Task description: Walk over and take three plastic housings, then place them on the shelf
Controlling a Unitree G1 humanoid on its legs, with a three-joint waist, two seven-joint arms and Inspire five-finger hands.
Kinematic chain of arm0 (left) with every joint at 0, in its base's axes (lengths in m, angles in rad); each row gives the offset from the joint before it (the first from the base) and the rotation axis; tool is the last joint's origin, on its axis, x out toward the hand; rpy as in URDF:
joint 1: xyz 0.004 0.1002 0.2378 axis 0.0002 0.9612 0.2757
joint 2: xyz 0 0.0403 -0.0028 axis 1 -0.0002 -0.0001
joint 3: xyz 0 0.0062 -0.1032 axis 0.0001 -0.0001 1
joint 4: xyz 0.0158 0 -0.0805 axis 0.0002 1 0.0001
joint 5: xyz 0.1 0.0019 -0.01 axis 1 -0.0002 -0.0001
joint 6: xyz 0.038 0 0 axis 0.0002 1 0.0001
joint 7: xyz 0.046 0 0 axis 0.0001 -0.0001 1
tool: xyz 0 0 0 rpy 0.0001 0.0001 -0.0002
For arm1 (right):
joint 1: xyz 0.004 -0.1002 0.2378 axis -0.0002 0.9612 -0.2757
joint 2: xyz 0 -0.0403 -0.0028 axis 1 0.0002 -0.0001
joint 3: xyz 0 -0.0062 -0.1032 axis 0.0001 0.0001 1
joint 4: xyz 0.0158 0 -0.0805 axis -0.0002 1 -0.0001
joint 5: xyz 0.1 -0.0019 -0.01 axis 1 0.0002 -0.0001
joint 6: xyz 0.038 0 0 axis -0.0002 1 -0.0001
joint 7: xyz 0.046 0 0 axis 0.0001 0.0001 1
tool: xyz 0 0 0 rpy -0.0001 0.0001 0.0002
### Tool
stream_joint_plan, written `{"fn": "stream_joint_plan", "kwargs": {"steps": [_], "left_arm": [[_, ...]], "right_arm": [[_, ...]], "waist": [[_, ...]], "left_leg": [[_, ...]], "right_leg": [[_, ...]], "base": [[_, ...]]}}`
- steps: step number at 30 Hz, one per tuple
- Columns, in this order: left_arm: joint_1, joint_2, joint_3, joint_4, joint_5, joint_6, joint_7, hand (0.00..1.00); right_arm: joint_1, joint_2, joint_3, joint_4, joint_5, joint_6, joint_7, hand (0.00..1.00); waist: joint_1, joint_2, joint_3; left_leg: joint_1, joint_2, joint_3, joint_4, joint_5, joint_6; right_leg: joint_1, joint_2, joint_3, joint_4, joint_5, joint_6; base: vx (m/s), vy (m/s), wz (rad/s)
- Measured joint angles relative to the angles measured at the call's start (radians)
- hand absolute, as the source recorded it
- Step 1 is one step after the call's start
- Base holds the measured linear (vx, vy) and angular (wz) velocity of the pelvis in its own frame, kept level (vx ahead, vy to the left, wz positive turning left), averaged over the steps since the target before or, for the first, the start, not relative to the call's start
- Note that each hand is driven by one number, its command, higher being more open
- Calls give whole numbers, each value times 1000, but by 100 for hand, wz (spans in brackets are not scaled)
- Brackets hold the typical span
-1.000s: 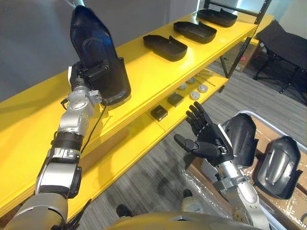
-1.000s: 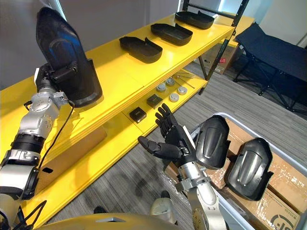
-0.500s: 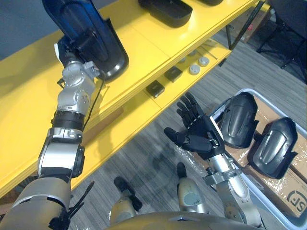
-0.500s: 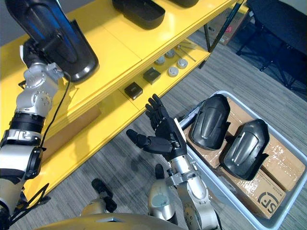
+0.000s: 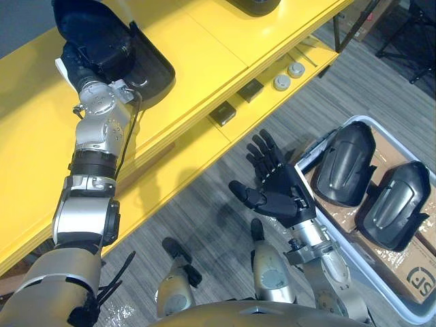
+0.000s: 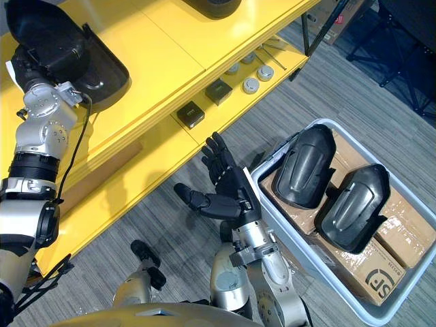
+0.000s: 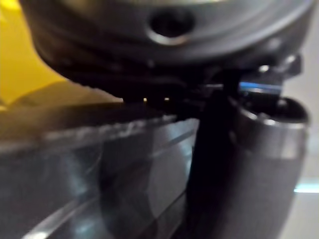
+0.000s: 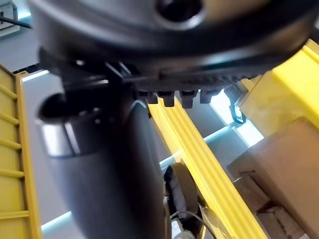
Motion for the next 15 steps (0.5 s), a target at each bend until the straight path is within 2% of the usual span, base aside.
{"fn": "stream_joint_plan", "kwargs": {"steps": [12,15], "left_arm": [[-12,5,13,25,-2,42,-80,100],[-11,20,18,26,-29,80,-129,100]], "right_arm": [[0,-10,5,0,12,0,2,100],[-1,-11,12,0,12,0,2,100]], "waist": [[18,2,0],[20,3,0]], "left_leg": [[20,1,28,0,-8,2],[26,1,29,0,-7,3]], "right_leg": [[2,-2,13,11,-2,-2],[9,-3,13,13,-2,-2]], "base": [[-3,-1,-3],[0,0,0]]}}
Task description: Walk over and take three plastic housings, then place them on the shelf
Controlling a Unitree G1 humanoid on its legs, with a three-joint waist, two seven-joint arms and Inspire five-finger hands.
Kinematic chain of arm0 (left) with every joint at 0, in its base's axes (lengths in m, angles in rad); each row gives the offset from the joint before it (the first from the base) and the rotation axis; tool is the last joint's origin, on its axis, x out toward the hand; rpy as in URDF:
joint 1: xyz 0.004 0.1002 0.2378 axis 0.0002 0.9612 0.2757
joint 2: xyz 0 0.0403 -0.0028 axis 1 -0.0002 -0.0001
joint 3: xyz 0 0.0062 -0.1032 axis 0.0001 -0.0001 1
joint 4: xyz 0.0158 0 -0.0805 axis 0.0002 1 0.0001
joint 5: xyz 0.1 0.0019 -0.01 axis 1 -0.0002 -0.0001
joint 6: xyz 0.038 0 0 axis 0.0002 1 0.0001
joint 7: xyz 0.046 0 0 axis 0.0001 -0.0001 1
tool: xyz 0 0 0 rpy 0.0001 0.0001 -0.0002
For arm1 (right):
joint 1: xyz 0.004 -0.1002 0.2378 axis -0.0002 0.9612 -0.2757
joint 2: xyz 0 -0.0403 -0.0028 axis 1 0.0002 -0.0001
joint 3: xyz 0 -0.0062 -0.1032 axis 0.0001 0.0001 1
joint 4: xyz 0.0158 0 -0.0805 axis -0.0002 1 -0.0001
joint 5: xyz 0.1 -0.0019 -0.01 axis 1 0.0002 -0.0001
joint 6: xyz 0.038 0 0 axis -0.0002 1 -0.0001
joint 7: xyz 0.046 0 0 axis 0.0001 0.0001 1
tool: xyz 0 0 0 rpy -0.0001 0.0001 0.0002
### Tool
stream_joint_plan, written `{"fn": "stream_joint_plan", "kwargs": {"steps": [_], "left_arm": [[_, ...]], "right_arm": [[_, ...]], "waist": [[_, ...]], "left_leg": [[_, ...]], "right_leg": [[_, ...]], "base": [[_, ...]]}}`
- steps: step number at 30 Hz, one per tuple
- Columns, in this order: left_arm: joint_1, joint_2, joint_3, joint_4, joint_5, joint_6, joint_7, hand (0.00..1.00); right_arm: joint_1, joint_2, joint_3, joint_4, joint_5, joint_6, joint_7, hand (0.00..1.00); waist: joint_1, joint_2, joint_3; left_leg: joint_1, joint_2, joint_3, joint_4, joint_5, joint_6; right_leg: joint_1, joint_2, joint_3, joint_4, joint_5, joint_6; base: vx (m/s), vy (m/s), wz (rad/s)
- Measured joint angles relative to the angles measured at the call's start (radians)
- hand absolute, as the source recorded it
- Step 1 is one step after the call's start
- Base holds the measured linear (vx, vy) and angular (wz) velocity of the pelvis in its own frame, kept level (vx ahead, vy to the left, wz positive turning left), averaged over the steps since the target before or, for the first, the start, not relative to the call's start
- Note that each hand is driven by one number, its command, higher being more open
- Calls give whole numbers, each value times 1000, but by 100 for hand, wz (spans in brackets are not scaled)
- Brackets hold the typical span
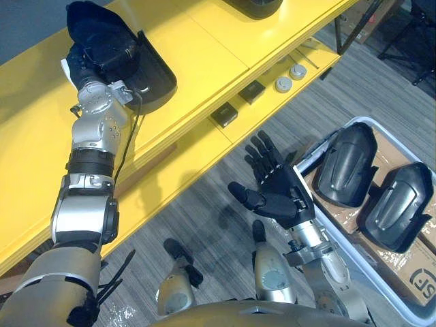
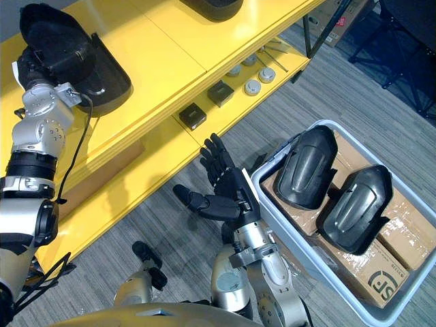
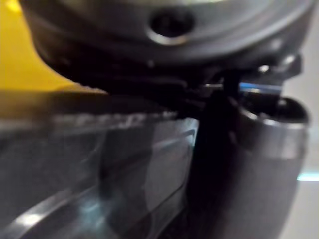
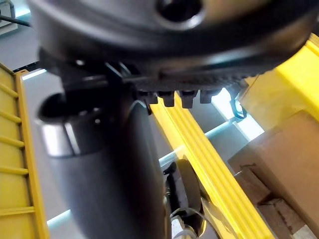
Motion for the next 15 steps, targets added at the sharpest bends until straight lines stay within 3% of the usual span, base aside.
{"fn": "stream_joint_plan", "kwargs": {"steps": [4,15], "left_arm": [[21,25,31,15,-106,48,-66,100],[149,18,149,90,-86,120,-95,100]], "right_arm": [[-4,-4,12,-26,0,7,0,100],[-4,-19,13,-65,0,36,1,100]], "waist": [[0,11,-4],[-24,73,-53]], "left_leg": [[27,-2,3,-1,-5,0],[78,-4,9,-3,-7,-3]], "right_leg": [[26,-3,0,0,-4,1],[72,-5,0,-2,-11,4]], "base": [[0,0,0],[0,-1,0]]}}
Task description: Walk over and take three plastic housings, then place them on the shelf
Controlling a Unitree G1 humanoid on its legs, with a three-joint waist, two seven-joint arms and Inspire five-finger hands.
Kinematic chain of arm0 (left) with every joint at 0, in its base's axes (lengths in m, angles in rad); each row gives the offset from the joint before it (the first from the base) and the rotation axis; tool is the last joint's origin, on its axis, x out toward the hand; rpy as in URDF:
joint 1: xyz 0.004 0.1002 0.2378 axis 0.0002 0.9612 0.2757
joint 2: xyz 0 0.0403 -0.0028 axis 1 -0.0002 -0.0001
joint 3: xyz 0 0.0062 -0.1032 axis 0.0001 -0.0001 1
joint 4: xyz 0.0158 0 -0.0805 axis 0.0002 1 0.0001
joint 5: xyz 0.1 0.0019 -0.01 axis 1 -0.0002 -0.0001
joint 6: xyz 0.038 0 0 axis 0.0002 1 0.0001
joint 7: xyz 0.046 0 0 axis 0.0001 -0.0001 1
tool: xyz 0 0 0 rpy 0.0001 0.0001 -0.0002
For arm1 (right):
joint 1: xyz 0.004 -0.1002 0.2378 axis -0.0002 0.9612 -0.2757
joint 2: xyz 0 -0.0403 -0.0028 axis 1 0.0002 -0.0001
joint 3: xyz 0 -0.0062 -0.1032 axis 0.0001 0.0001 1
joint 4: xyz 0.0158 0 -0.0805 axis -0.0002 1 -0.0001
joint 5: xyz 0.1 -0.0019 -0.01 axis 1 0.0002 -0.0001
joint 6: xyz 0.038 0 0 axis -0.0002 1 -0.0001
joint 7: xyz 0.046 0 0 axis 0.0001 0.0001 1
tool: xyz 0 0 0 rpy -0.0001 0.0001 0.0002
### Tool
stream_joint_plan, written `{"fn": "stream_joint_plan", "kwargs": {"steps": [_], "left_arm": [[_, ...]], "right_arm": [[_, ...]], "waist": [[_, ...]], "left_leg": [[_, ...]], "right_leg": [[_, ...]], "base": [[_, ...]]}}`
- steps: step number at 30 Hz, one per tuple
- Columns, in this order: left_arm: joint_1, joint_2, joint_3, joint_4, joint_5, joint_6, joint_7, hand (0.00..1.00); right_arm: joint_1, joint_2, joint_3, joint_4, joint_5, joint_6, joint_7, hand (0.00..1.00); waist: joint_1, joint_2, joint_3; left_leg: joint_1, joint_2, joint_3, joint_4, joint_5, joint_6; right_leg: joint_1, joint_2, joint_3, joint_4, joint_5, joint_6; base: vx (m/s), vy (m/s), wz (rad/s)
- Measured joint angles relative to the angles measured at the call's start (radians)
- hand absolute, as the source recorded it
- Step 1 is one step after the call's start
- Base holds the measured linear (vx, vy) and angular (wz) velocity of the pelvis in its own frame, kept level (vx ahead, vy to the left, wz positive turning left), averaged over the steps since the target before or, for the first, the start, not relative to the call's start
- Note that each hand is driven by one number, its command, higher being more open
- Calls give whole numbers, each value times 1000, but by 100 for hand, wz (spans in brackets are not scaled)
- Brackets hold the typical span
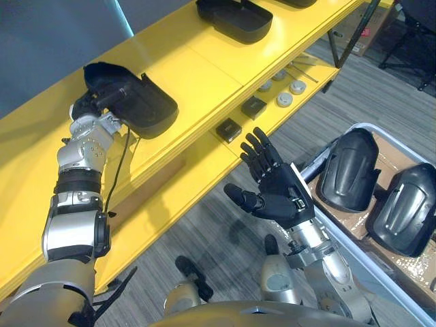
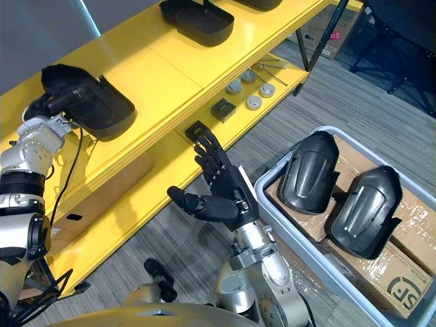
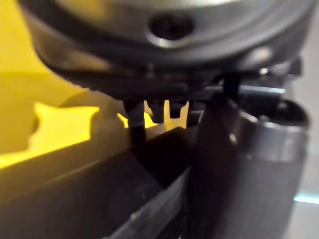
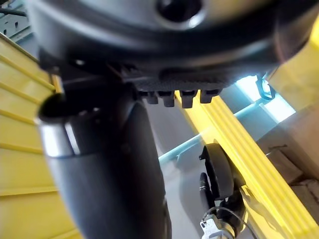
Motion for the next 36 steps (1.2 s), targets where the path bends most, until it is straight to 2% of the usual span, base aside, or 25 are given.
{"fn": "stream_joint_plan", "kwargs": {"steps": [3,9,13,15,23,27,31,34,36], "left_arm": [[25,-3,17,6,48,30,1,100],[26,-2,101,69,343,185,17,100],[25,6,125,72,482,260,10,100],[22,10,124,72,515,277,2,100],[-2,12,119,72,543,258,2,100],[-84,30,56,69,593,217,48,100],[-130,53,20,53,630,172,90,100],[-133,54,-23,33,609,105,109,100],[-133,54,-46,20,575,60,122,100]], "right_arm": [[10,-2,0,0,-1,8,1,100],[17,-6,18,0,0,15,21,100],[30,-8,21,0,0,27,24,100],[35,-8,21,0,-1,27,25,100],[44,-15,20,1,-2,27,89,100],[42,-46,31,4,-3,27,110,100],[45,-47,56,6,-23,26,121,100],[44,-47,58,7,-34,9,132,100],[42,-47,59,9,-96,-21,130,100]], "waist": [[-4,5,-18],[-27,16,-68],[-27,25,-86],[-26,30,-91],[-24,45,-108],[-16,45,-109],[-12,46,-129],[0,46,-135],[1,45,-136]], "left_leg": [[15,0,8,-1,-7,-1],[20,1,9,-1,-8,-1],[20,1,11,-1,-8,-1],[19,1,11,-1,-8,-1],[18,0,16,-1,-7,0],[14,-3,16,-1,-6,1],[8,-3,16,-1,-5,2],[4,-3,5,-1,-3,5],[-6,-3,-8,-1,0,9]], "right_leg": [[11,0,4,-5,-1,1],[20,1,4,-12,0,2],[19,1,3,-12,0,1],[19,0,3,-11,0,1],[19,-3,0,-6,0,1],[20,-9,-9,-2,-1,1],[20,-11,-17,-5,-1,1],[26,-12,-30,-7,-1,1],[30,-13,-46,-8,-1,1]], "base": [[-12,-12,-8],[0,0,0],[0,0,0],[0,0,0],[-2,-1,1],[-19,-5,8],[-2,-3,5],[-4,-14,11],[-17,-15,24]]}}
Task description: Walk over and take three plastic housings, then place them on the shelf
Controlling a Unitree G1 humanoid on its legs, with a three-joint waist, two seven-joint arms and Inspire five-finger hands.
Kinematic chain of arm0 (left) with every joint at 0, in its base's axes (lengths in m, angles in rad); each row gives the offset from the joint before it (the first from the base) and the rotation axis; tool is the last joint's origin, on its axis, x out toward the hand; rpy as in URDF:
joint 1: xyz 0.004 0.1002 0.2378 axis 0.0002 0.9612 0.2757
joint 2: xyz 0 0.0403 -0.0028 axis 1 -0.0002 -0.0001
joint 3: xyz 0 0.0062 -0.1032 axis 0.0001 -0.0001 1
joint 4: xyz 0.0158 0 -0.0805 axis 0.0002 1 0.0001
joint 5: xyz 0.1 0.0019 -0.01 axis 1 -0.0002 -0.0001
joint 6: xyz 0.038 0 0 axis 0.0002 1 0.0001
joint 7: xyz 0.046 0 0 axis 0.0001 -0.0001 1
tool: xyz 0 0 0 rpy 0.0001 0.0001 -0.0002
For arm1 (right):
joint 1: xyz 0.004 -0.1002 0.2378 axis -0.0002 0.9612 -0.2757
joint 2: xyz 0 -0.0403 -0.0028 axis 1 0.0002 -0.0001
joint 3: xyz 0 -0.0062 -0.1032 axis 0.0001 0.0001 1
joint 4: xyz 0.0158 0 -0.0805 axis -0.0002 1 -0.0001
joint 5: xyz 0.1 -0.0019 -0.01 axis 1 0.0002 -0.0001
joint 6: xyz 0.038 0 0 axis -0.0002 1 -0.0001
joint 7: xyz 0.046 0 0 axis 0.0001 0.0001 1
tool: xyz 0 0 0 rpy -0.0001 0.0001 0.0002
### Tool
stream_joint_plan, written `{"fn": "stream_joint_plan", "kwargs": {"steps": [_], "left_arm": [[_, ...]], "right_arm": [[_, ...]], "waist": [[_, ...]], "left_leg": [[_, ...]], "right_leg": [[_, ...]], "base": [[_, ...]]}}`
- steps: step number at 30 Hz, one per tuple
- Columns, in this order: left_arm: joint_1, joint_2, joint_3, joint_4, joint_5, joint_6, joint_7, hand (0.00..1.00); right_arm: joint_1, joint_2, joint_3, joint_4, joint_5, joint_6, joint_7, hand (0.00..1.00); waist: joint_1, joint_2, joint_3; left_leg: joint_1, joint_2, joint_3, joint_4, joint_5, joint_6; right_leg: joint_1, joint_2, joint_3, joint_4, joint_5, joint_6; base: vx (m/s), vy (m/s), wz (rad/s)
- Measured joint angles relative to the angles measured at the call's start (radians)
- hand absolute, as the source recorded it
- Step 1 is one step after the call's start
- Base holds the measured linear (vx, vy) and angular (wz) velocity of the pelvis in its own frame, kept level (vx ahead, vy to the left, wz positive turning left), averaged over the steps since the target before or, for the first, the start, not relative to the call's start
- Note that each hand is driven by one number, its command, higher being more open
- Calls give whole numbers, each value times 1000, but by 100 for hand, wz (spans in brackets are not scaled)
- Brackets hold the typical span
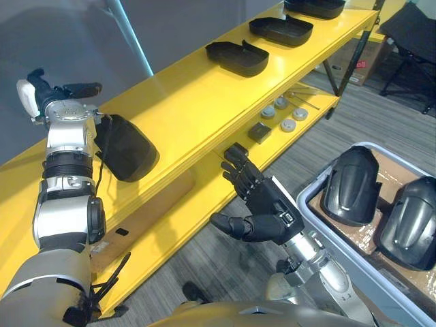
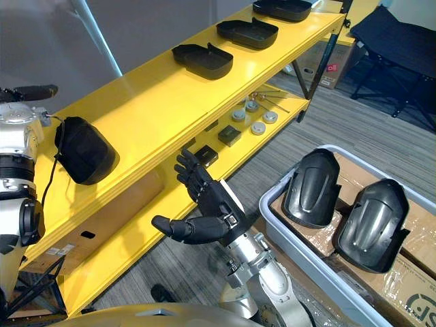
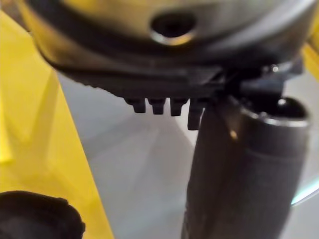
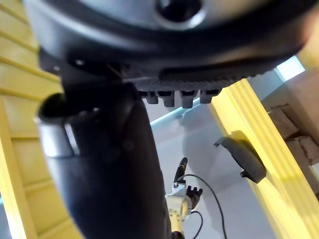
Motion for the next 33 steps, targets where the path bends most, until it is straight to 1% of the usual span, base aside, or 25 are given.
{"fn": "stream_joint_plan", "kwargs": {"steps": [1,2,4,5,6,7,9,10,11,12,13,14,15,16,17,18,19,20,21,23,24,25,29,32,33], "left_arm": [[0,0,-20,0,-28,-32,4,100],[1,0,-29,-1,-46,-49,7,100],[3,-2,-73,-12,-128,-146,33,100],[4,-5,-85,-25,-153,-166,41,100],[22,-6,-110,-88,-190,-218,61,100],[37,-6,-114,-121,-194,-248,67,100],[94,-6,-129,-242,-218,-343,86,100],[149,-6,-134,-346,-233,-383,85,100],[186,-6,-137,-408,-235,-403,84,100],[271,-8,-140,-537,-264,-429,61,100],[323,-11,-140,-602,-275,-438,49,100],[446,-32,-135,-747,-276,-451,16,100],[500,-48,-131,-798,-276,-458,2,100],[597,-82,-118,-881,-277,-465,-24,100],[746,-147,-81,-947,-312,-463,-69,100],[810,-191,-46,-947,-313,-461,-79,100],[830,-206,-30,-947,-318,-460,-84,100],[868,-229,-5,-953,-349,-460,-105,100],[901,-245,11,-964,-371,-460,-129,100],[943,-259,15,-993,-390,-461,-159,100],[970,-272,15,-1022,-396,-461,-207,100],[993,-292,14,-1052,-402,-463,-252,100],[1069,-335,9,-1104,-430,-479,-372,100],[1103,-340,8,-1104,-435,-483,-421,100],[1104,-343,8,-1103,-443,-483,-432,100]], "right_arm": [[-3,0,2,0,-26,-14,0,100],[-6,0,4,0,-35,-21,-1,100],[-46,-3,20,9,-67,-50,-3,100],[-61,-3,22,14,-83,-58,-3,100],[-111,-17,23,22,-120,-68,-5,100],[-135,-27,26,23,-146,-75,-8,100],[-217,-68,27,27,-229,-86,-23,100],[-267,-95,23,33,-276,-86,-38,100],[-295,-109,22,38,-294,-86,-46,100],[-348,-129,10,50,-326,-86,-66,100],[-380,-136,3,61,-341,-86,-79,100],[-456,-148,-28,93,-362,-83,-113,100],[-491,-153,-47,109,-363,-81,-127,100],[-561,-157,-81,152,-368,-78,-152,100],[-682,-146,-141,249,-405,-58,-218,100],[-737,-151,-158,298,-449,-32,-246,100],[-750,-150,-160,313,-475,-21,-254,100],[-762,-151,-152,335,-510,4,-266,100],[-775,-154,-138,362,-549,19,-269,100],[-802,-158,-116,409,-591,42,-269,100],[-824,-161,-109,433,-593,70,-269,100],[-849,-171,-106,454,-593,89,-270,100],[-955,-199,-98,540,-592,123,-266,100],[-998,-202,-85,593,-592,148,-256,100],[-1015,-204,-78,617,-595,157,-254,100]], "waist": [[1,-2,-1],[4,-3,-2],[14,-12,-6],[20,-14,-7],[28,-18,-9],[29,-18,-9],[44,-19,-9],[60,-20,-8],[68,-21,-7],[91,-24,-6],[104,-26,-5],[129,-29,-4],[141,-30,-3],[162,-34,1],[204,-78,26],[238,-90,43],[244,-92,47],[252,-103,53],[264,-108,60],[284,-105,71],[295,-98,89],[305,-86,103],[321,-47,126],[328,-45,134],[331,-46,147]], "left_leg": [[-4,0,-11,0,3,4],[-6,0,-15,0,4,5],[-18,0,-31,0,9,6],[-20,0,-34,0,10,7],[-31,-2,-51,0,14,9],[-35,-3,-58,0,16,10],[-45,-11,-83,0,22,10],[-47,-15,-97,0,26,11],[-49,-17,-105,1,27,12],[-51,-19,-126,2,30,12],[-54,-20,-140,3,32,9],[-70,-22,-183,3,34,6],[-82,-24,-207,3,35,5],[-104,-29,-254,3,34,-1],[-138,-52,-321,23,-10,-61],[-155,-73,-388,115,-35,-18],[-157,-77,-397,111,-26,-3],[-157,-89,-415,95,-18,-1],[-157,-99,-429,86,-12,2],[-156,-105,-441,83,-11,4],[-153,-109,-457,83,-8,5],[-153,-111,-469,81,-5,2],[-148,-112,-495,36,23,-3],[-142,-113,-498,20,38,-1],[-131,-114,-499,10,41,-4]], "right_leg": [[5,-1,-11,-2,0,0],[6,-1,-15,-2,-1,0],[6,-1,-31,-1,-1,-1],[7,-2,-33,0,-2,-1],[7,-3,-46,0,-3,-3],[7,-4,-52,1,-4,-3],[7,-13,-71,16,-11,3],[8,-18,-82,31,-18,5],[10,-21,-89,39,-25,5],[11,-25,-103,59,-38,6],[11,-27,-112,69,-45,5],[11,-31,-145,94,-65,2],[8,-32,-161,102,-72,0],[6,-32,-192,110,-87,-6],[13,-60,-240,96,-93,-11],[16,-60,-252,99,-91,-8],[20,-60,-256,98,-88,-5],[31,-66,-277,94,-84,-8],[44,-68,-294,85,-82,-4],[55,-70,-304,84,-82,-4],[70,-70,-319,84,-82,-3],[78,-70,-333,85,-84,-2],[78,-65,-354,92,-88,-2],[78,-65,-359,100,-93,-3],[81,-66,-362,101,-95,-3]], "base": [[-16,-10,24],[-19,-7,22],[-22,-7,18],[-25,-7,22],[-25,-4,21],[-25,-2,27],[-21,4,30],[-20,5,32],[-12,2,34],[-13,-1,32],[-21,-23,58],[-23,-32,58],[-45,-41,79],[-115,14,102],[-99,13,97],[-61,11,76],[31,-15,43],[32,7,49],[26,24,44],[30,10,28],[4,-4,35],[-19,-9,33],[-56,-14,17],[-25,-31,6],[-35,-28,7]]}}
